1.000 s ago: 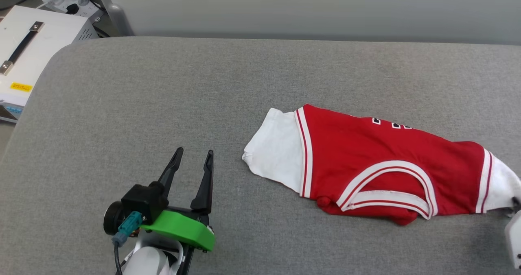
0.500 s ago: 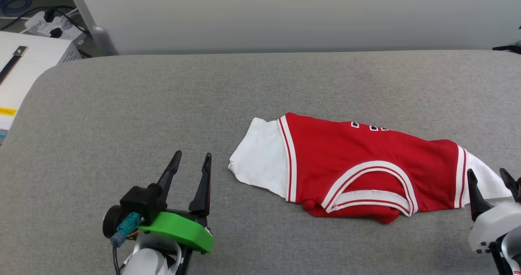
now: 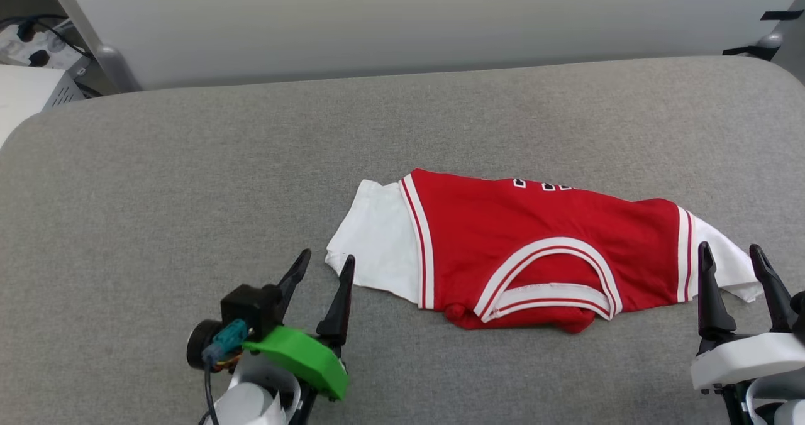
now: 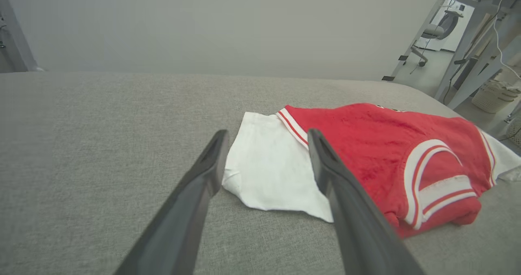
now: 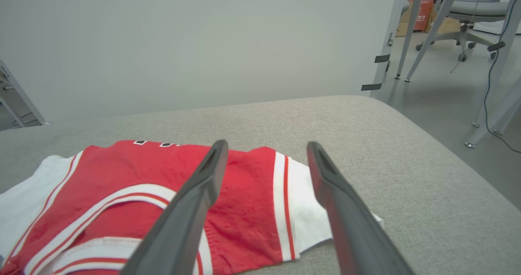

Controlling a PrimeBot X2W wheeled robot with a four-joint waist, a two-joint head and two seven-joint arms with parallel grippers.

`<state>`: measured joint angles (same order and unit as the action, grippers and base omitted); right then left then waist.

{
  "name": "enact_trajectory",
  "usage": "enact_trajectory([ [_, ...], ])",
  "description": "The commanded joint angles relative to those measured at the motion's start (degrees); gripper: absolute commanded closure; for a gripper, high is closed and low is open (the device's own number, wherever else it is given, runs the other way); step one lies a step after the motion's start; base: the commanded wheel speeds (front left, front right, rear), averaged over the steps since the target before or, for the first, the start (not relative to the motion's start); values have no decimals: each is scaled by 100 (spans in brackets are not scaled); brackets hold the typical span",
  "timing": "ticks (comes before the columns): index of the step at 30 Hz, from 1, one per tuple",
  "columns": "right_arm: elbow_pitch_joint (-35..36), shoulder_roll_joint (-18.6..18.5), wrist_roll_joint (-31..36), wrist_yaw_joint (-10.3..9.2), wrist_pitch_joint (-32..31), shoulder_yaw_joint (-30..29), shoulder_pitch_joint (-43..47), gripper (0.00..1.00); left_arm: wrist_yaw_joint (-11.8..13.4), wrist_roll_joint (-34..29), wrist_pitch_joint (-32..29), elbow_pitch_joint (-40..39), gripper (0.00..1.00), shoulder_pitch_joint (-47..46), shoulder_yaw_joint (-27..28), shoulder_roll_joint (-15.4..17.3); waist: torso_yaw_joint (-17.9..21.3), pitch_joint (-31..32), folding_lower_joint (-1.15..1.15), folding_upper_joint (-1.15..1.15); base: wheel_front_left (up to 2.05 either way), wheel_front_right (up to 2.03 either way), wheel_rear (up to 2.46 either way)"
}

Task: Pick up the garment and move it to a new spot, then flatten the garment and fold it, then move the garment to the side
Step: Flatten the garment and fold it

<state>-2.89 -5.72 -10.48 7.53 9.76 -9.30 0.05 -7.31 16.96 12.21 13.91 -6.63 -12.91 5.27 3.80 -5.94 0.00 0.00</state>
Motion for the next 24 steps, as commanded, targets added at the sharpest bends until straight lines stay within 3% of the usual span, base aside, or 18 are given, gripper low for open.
enact_trajectory([
  [1, 77, 7, -60, -4, -11, -29, 8, 0, -7, 6, -228, 107, 0, -279, -29, 51, 93, -176, 0, 0, 0, 0, 0],
  [11, 318, 130, 23, -4, -109, 69, -55, 0, 412, -208, -2335, 1067, 0, -1246, -170, 318, 372, -610, 0, 0, 0, 0, 0],
  [20, 231, 153, 45, -4, -63, 112, -69, 0, 542, -287, -2784, 1636, 0, -1351, -279, 407, 449, -729, 0, 0, 0, 0, 0],
  [21, 215, 149, 48, -4, -62, 118, -75, 0, 500, -235, -2855, 1695, 100, -1332, -284, 400, 438, -731, 0, 0, 0, 0, 0],
  [24, 161, 131, 56, -4, -63, 126, -79, 0, 429, -119, -2842, 1746, 100, -1318, -267, 376, 372, -702, 0, 0, 0, 0, 0],
])
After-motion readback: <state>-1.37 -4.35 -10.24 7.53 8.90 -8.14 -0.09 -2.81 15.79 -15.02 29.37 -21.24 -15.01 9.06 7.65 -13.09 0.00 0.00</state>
